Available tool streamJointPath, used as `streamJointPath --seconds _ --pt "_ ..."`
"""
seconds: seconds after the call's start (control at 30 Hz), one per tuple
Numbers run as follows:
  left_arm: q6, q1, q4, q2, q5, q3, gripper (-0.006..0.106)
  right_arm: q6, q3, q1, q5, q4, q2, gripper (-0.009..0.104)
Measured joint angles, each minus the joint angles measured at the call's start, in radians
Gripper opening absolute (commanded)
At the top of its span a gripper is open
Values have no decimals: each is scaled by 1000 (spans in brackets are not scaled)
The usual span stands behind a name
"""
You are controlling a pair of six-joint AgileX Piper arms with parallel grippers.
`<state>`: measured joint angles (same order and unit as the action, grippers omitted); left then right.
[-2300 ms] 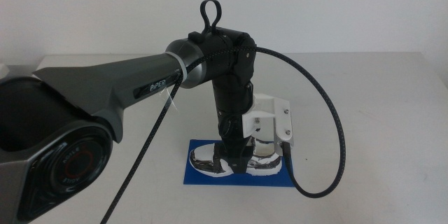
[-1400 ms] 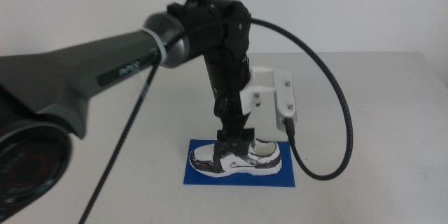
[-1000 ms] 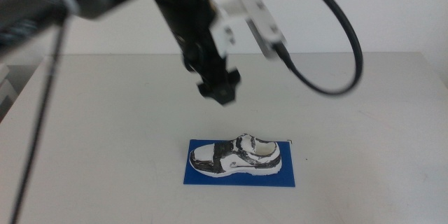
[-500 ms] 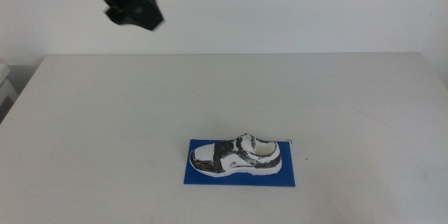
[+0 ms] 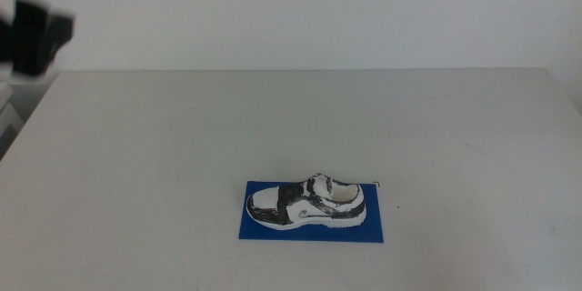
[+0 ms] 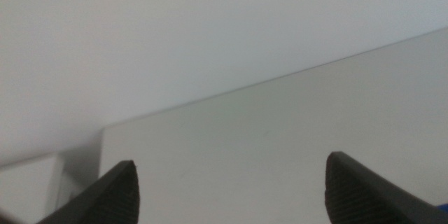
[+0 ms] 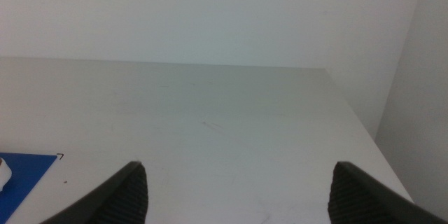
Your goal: Use one arm to grab the shoe from the table and place it on the mat.
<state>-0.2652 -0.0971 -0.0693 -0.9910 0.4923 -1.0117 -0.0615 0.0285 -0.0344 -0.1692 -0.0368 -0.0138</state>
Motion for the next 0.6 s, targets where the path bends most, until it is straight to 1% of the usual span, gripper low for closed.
streamJointPath --seconds 0.13,0.27,0.33,0.53,0.6 --pt "19 76 1 130 -153 241 88 0 0 0 0 0 0 66" --pt "27 109 18 271 -243 444 88 0 0 0 0 0 0 66" --pt "62 117 48 358 -285 538 88 0 0 0 0 0 0 66" --pt "242 117 173 572 -344 770 88 0 0 0 0 0 0 66" --pt "277 117 198 628 -349 824 88 0 0 0 0 0 0 66"
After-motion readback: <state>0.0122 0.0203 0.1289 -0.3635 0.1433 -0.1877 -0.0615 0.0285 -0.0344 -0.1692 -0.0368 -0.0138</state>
